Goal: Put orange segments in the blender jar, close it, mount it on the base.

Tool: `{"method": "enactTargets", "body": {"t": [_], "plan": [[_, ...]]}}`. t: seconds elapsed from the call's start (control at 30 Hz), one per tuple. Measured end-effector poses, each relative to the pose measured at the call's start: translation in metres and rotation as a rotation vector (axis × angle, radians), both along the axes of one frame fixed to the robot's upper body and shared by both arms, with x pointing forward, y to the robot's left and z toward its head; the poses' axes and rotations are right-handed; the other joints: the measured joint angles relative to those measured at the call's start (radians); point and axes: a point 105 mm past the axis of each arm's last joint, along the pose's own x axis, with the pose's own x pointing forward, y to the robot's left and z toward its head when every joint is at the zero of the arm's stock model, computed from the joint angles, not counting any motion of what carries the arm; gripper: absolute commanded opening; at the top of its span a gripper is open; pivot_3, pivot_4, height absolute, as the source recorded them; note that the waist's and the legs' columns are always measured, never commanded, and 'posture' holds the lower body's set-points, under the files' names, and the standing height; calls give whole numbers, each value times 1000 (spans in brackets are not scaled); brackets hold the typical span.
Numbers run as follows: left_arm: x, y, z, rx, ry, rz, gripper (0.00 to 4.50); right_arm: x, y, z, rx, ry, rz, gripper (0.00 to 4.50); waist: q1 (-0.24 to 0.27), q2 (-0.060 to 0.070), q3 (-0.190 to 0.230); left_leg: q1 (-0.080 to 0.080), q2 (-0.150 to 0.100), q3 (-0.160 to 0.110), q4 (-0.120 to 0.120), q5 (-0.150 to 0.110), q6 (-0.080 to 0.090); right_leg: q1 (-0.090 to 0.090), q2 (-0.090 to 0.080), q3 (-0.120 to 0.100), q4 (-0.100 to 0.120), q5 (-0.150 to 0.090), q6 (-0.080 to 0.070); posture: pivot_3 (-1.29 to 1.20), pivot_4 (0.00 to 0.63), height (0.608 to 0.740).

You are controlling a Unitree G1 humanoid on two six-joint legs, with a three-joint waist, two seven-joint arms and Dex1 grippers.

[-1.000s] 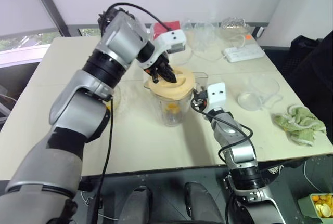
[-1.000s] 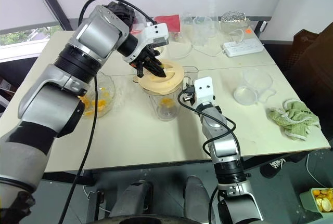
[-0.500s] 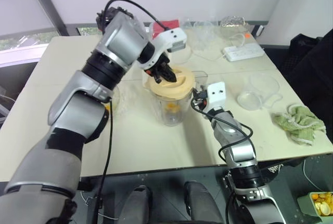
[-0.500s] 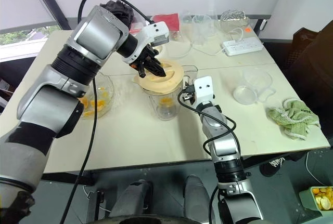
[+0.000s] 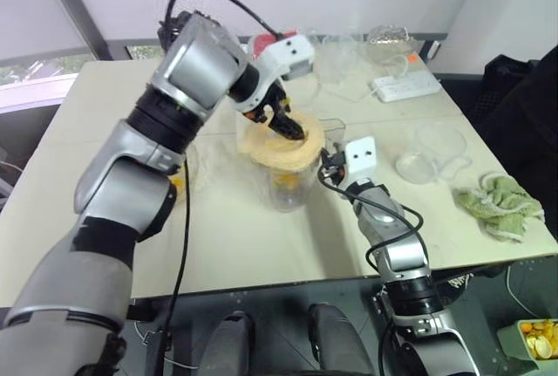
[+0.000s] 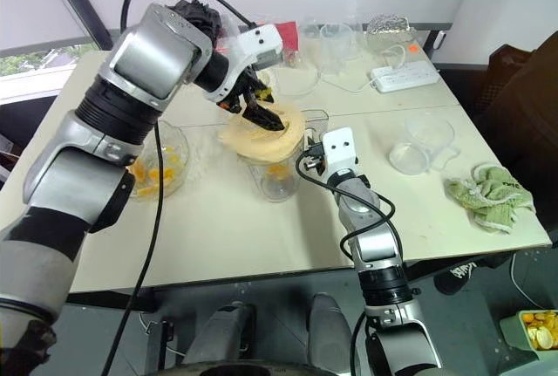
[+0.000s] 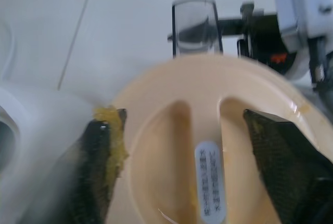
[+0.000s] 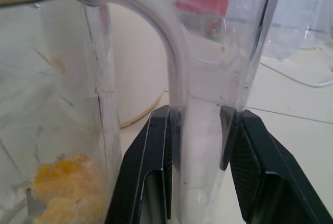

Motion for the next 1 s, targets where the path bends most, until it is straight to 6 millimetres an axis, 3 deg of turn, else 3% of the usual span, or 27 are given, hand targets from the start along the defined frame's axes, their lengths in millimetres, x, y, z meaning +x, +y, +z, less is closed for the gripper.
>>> {"method": "enactTargets", "body": {"t": [0.1, 0.23, 0.27, 0.4, 0.47, 0.63, 0.8, 1.0], "plan": [[1, 0, 13, -68, -19, 15, 3643, 0, 1, 0, 0, 1, 4, 1157, -5, 0, 0, 0, 0, 0, 0, 0, 0, -1, 0, 0, 0, 0, 0, 0, 150, 740], [1, -2, 52, -213, -96, 51, 3643, 0, 1, 0, 0, -1, 12, 1157, -9, 0, 1, -2, 0, 0, 0, 0, 0, -2, 0, 0, 0, 0, 0, 0, 150, 740], [1, 0, 64, -269, -124, 61, 3643, -1, 2, 0, -1, -1, 15, 1157, -12, 0, 1, -2, 0, 0, 0, 0, 0, -2, 0, 0, 0, 0, 0, 0, 150, 740], [-1, 17, 82, -457, -207, 83, 3643, 1, 0, 0, 6, -27, 12, 1157, -16, 1, 1, -1, 0, 0, -2, 0, 0, -3, 0, 0, 1, 2, -3, 0, 150, 740], [1, 35, 74, -511, -242, 134, 3643, 2, -5, 0, 16, -45, -11, 1157, -16, 1, 1, 0, 0, 1, -2, 0, -1, -3, 0, 1, 2, 2, -4, 0, 150, 740], [1, 77, 18, -492, -289, 272, 3643, 6, -25, 3, 44, -97, -90, 1157, -12, 0, 2, -4, 0, 1, -2, 2, -4, -10, -1, 2, 7, 3, -4, 0, 150, 740], [-18, 97, -25, -497, -309, 387, 3643, 12, -25, 4, 57, -106, -94, 1157, -8, -1, 3, -8, 0, 1, -1, 2, -4, -12, -2, 2, 7, 3, -5, 0, 150, 740], [-30, 107, -48, -528, -316, 488, 3643, 20, -25, 6, 74, -95, -92, 1157, -1, -1, 3, -8, 0, 1, 0, 2, -4, -12, -1, 2, 7, 3, -5, 0, 150, 740]]}}
